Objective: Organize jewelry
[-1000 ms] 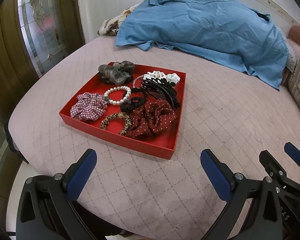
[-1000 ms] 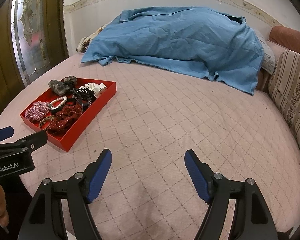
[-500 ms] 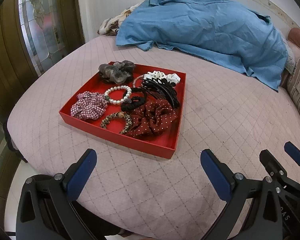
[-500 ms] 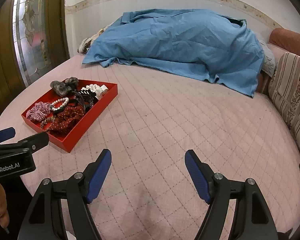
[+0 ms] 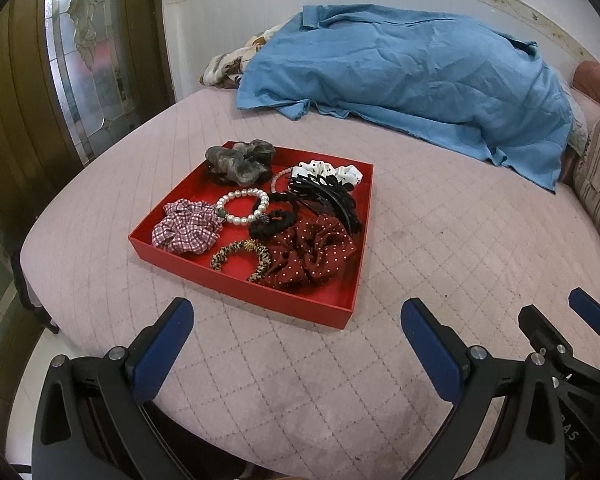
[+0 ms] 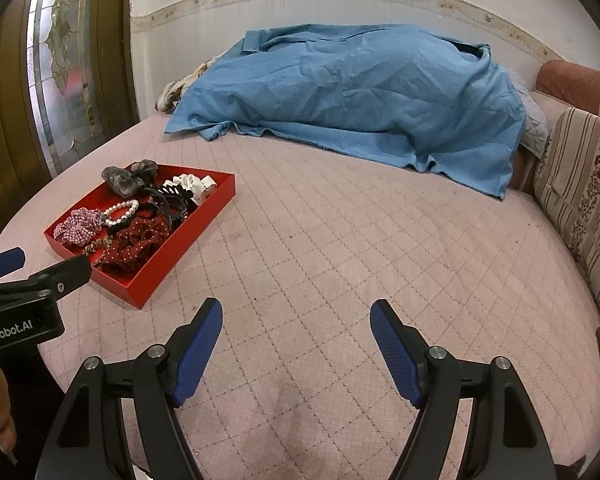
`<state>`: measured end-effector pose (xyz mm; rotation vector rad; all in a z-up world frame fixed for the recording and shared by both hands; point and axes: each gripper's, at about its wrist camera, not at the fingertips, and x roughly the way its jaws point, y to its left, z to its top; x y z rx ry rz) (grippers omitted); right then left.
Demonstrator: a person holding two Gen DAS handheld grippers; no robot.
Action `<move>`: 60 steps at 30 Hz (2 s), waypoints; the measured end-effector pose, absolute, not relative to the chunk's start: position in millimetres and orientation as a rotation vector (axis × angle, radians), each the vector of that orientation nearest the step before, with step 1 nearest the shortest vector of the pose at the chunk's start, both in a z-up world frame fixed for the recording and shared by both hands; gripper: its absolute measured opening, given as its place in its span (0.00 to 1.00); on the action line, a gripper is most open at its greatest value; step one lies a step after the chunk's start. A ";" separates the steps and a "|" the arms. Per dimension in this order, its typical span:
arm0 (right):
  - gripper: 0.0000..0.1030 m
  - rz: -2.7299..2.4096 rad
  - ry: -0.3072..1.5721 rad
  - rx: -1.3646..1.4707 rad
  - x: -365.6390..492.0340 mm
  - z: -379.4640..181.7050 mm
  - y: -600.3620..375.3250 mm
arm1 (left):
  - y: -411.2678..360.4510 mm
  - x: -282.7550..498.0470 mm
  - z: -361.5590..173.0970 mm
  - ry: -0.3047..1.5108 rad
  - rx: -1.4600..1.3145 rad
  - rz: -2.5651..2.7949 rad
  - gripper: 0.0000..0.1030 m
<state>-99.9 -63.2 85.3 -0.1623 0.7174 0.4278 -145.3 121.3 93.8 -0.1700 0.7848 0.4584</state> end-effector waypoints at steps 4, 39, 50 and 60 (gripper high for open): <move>0.79 0.428 0.711 -0.158 -101.7 86.5 -63.8 | 121.1 -147.6 93.9 0.779 -0.173 0.460 1.00; 0.81 0.453 0.715 -0.178 -107.5 83.1 -57.0 | 130.2 -151.1 85.6 0.809 -0.211 0.461 1.00; 0.82 0.459 0.719 -0.182 -108.0 82.1 -56.3 | 130.9 -151.2 84.4 0.810 -0.210 0.463 1.00; 0.82 0.469 0.725 -0.187 -108.3 78.4 -55.5 | 130.9 -151.0 84.3 0.812 -0.209 0.461 1.00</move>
